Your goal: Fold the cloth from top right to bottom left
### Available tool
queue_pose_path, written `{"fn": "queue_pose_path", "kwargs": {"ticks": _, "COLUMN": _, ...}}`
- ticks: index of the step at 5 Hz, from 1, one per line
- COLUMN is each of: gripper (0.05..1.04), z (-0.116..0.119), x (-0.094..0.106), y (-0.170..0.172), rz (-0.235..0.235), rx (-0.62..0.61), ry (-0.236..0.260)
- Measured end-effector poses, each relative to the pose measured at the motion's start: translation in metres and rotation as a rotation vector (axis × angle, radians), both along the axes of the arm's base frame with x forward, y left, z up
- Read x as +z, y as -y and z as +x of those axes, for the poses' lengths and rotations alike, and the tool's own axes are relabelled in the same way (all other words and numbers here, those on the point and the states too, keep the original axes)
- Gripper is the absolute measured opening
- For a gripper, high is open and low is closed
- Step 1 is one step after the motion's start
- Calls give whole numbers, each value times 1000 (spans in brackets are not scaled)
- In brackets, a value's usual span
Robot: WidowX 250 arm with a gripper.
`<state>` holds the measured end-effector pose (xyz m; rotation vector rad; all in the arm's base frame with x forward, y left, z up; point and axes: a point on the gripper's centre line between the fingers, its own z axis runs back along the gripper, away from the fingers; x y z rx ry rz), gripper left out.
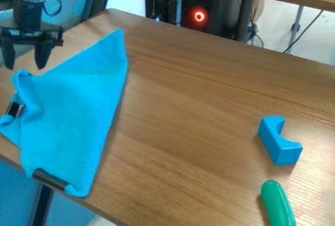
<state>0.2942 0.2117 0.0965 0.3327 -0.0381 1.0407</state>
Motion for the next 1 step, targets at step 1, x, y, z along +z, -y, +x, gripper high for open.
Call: {"fn": "queue_pose_path", "kwargs": {"ticks": 1, "gripper": 1005, "z": 29, "x": 16, "y": 21, "rz": -61, "rx": -129, "ry": 70}}
